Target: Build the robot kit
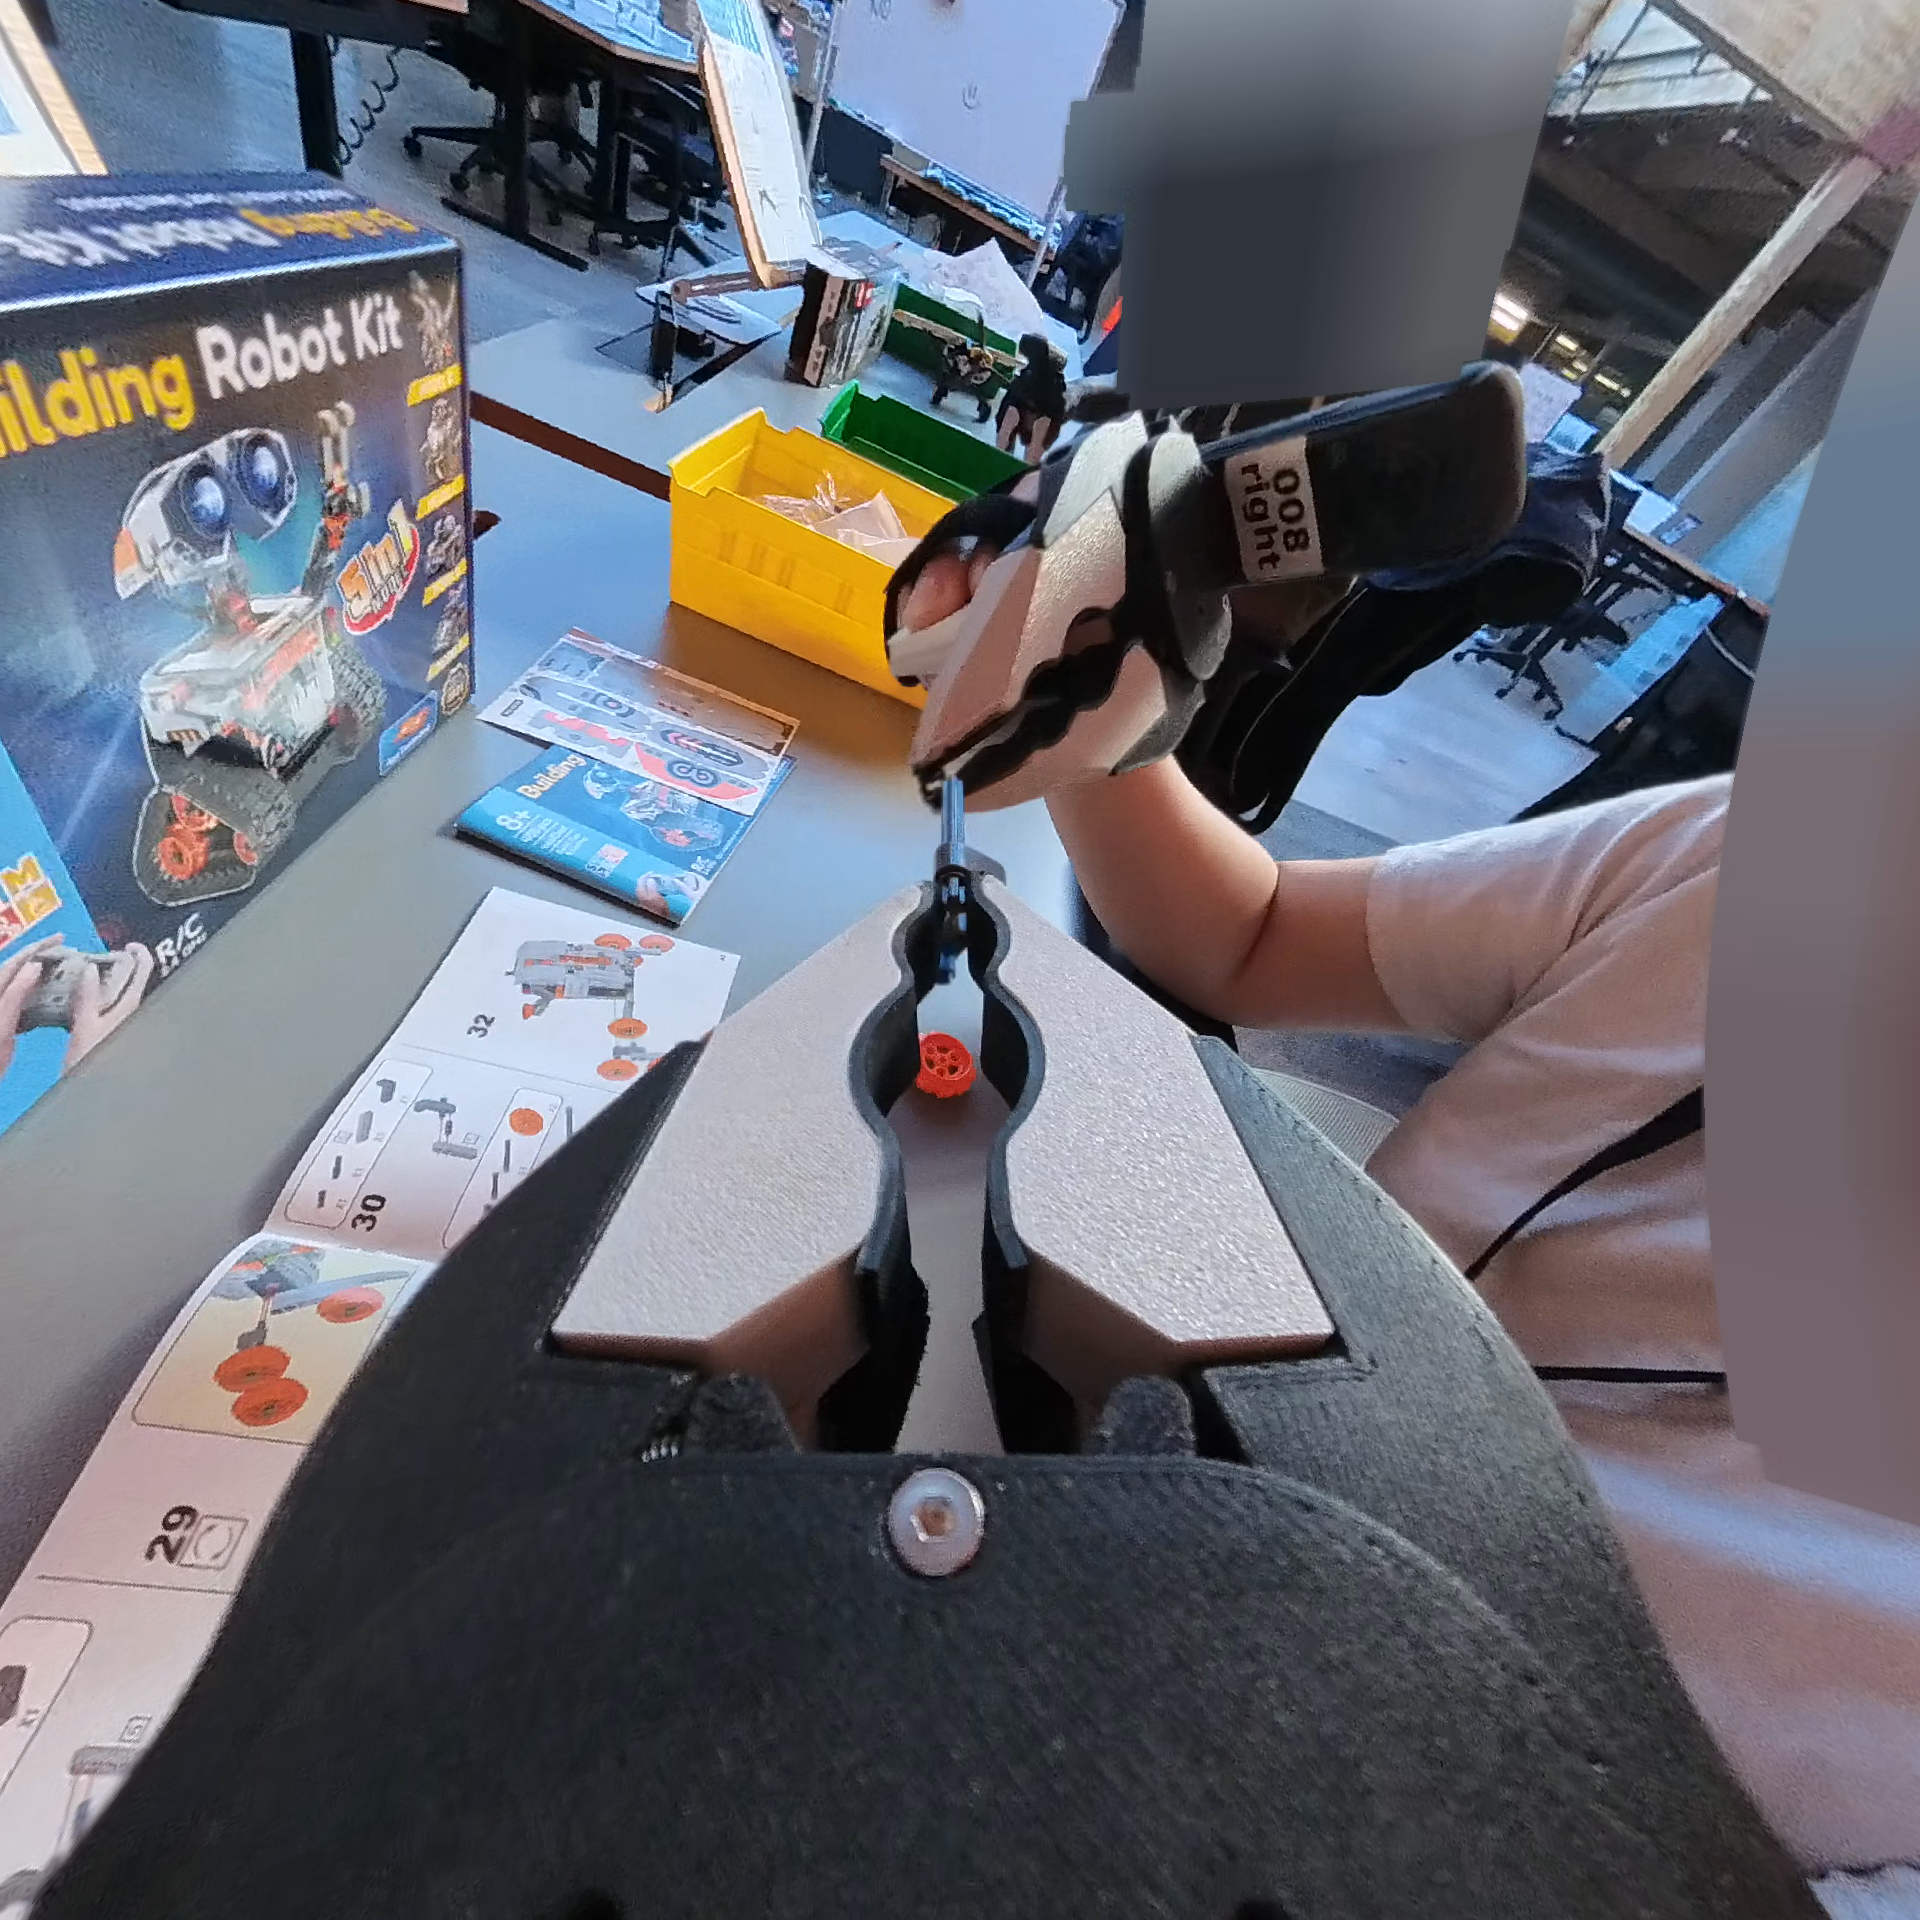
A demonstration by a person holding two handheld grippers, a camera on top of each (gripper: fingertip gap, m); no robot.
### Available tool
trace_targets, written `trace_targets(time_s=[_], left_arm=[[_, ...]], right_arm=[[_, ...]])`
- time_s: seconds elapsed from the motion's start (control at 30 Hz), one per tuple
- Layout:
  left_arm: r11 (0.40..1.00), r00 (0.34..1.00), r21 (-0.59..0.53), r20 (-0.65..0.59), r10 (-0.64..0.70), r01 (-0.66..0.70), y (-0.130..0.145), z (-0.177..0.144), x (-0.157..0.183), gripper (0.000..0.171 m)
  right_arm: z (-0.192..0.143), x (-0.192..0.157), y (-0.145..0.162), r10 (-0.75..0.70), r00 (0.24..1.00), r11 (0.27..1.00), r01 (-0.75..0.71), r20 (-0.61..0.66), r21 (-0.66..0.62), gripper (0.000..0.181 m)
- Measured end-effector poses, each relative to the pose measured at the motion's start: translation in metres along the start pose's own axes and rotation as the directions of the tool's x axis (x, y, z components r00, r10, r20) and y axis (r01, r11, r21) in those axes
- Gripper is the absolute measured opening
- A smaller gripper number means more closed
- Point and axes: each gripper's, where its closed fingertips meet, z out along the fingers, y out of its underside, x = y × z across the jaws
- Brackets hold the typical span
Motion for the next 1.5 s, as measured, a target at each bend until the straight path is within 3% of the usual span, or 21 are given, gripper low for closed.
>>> trace_targets(time_s=[0.57,0.73,0.83,1.23,1.5], left_arm=[[0.999,0.999,0.013,0.012,0.046,-0.046,-0.011,0.002,0.021,0.001],[0.997,0.997,0.035,-0.045,0.066,-0.064,-0.016,0.0,0.037,0.001],[0.997,0.994,0.044,-0.081,0.074,-0.071,-0.018,0.0,0.047,0.001],[0.994,0.994,0.01,-0.033,0.105,-0.105,-0.016,0.007,0.048,0.001],[0.996,0.997,-0.019,-0.01,0.082,-0.082,-0.011,0.009,0.039,0.001]], right_arm=[[-0.018,0.003,-0.024,0.052,0.998,0.986,-0.056,0.028,0.157,0.005],[-0.032,0.002,-0.044,0.15,0.98,0.917,-0.189,0.133,0.353,0.005],[-0.038,0.003,-0.048,0.187,0.964,0.879,-0.249,0.186,0.407,0.005],[-0.035,0.001,-0.045,0.178,0.966,0.892,-0.239,0.188,0.384,0.005],[-0.029,-0.002,-0.036,0.159,0.972,0.931,-0.206,0.172,0.3,0.005]])
